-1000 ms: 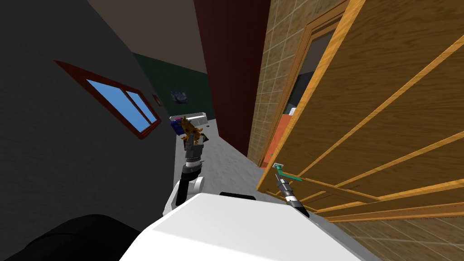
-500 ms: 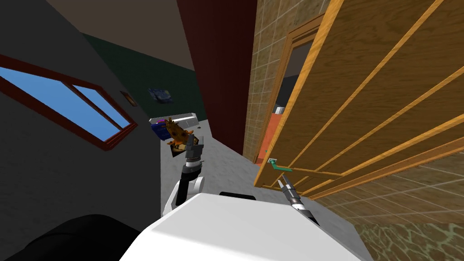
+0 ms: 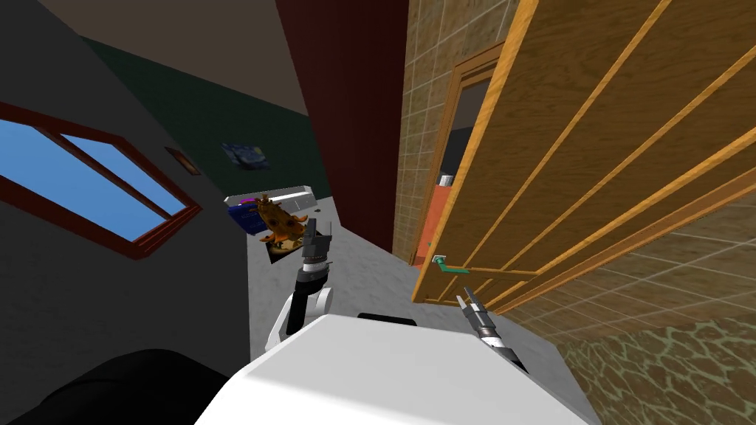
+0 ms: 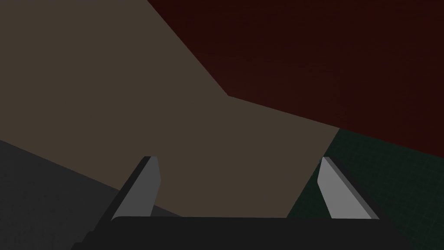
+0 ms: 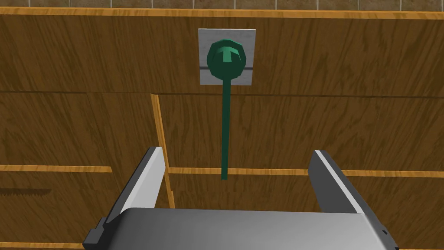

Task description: Pull the door open

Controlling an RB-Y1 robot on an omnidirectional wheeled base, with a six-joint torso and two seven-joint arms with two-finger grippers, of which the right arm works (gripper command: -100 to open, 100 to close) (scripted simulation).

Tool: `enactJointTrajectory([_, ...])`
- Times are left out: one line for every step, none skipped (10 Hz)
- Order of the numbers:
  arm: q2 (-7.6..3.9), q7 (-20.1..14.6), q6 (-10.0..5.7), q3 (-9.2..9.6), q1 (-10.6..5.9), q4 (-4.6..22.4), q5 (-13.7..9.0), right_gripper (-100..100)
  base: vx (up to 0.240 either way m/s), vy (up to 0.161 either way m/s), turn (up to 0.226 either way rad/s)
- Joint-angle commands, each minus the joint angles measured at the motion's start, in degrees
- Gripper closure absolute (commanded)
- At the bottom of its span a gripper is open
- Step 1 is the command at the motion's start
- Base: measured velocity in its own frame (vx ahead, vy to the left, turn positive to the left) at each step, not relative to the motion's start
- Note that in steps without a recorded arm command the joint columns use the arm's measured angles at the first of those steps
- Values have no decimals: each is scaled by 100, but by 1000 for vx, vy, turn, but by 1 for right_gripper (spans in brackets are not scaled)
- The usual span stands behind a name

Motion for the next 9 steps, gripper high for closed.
enactJointTrajectory([5, 17, 89, -49, -33, -19, -42, -100, 155, 8, 130])
enactJointTrajectory([7, 29, 136, -87, -95, 25, -75, -100, 192, 1, 72])
enactJointTrajectory([8, 41, 181, -124, -155, 68, -107, -100, 226, 3, 117])
enactJointTrajectory([10, 50, 220, -156, -206, 105, -135, -100, 205, -16, 133])
enactJointTrajectory([15, 46, 179, -134, -182, 105, -115, -100, 88, -14, 30])
enactJointTrajectory([15, 46, 179, -134, -182, 105, -115, 100, -6, 2, -24])
enactJointTrajectory([15, 46, 179, -134, -182, 105, -115, 100, -29, 6, -14])
enactJointTrajectory([15, 46, 179, -134, -182, 105, -115, 100, -31, 5, 13])
enactJointTrajectory([15, 46, 179, -134, -182, 105, -115, 100, -21, -4, 8])
